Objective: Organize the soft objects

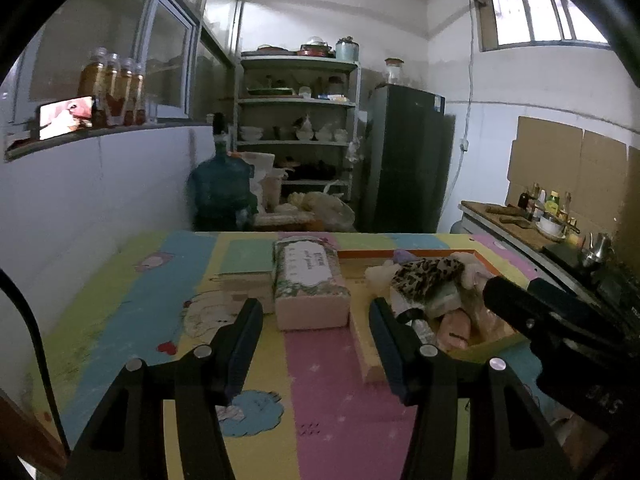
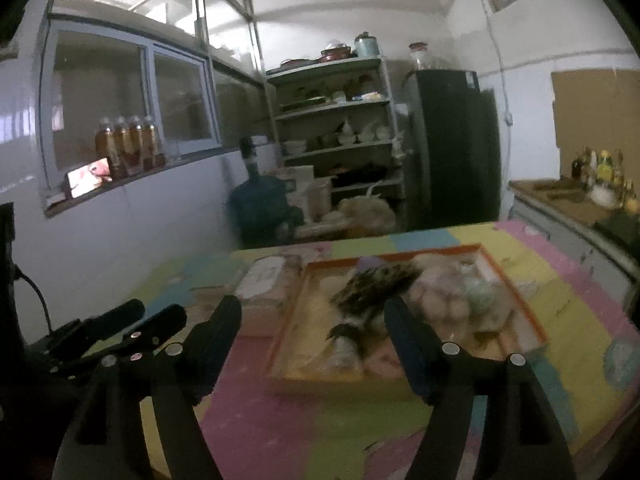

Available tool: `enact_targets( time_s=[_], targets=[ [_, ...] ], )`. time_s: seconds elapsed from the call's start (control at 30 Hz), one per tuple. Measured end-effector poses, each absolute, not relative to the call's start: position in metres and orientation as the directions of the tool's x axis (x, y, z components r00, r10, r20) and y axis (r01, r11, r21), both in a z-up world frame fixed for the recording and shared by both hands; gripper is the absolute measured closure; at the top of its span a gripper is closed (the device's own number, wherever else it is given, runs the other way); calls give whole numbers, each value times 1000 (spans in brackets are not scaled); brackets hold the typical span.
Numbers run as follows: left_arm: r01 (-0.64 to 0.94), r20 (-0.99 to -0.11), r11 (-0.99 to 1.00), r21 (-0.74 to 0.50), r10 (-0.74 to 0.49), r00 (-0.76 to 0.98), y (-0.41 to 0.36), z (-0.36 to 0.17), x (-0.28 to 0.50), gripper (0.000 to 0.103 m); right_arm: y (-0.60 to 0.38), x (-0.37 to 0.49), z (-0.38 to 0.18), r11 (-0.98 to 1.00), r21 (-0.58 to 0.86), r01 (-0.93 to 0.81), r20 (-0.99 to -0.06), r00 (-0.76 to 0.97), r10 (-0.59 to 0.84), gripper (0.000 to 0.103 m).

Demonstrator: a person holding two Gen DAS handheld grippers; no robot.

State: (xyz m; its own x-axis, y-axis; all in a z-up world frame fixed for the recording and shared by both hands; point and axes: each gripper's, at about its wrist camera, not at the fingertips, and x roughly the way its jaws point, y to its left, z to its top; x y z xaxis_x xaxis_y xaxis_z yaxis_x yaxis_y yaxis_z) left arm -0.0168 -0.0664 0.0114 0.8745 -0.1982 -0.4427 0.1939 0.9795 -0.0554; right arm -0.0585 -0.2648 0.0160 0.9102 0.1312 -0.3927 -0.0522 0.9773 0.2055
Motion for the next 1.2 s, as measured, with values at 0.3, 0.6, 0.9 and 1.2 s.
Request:
enact_targets(
  time_s=[0.3, 0.6, 0.9, 1.2],
  targets=[
    [168, -426, 985, -29, -164, 890, -44, 6, -66, 48, -234, -101, 11, 989, 142, 36, -382, 924, 21, 27],
    [144, -411, 989, -29, -143, 900, -31, 10, -104, 48, -216, -145, 13, 992, 101, 73, -367, 930, -31, 27],
    [106, -375, 994, -30, -109, 921, -28, 17, -128, 48, -214, -173, 21, 993, 105, 59, -335, 942, -20, 27],
    [99, -357, 995, -33, -104, 928, -27, 20, -131, 48, -216, -177, 22, 992, 116, 42, -328, 945, -2, 27]
  ],
)
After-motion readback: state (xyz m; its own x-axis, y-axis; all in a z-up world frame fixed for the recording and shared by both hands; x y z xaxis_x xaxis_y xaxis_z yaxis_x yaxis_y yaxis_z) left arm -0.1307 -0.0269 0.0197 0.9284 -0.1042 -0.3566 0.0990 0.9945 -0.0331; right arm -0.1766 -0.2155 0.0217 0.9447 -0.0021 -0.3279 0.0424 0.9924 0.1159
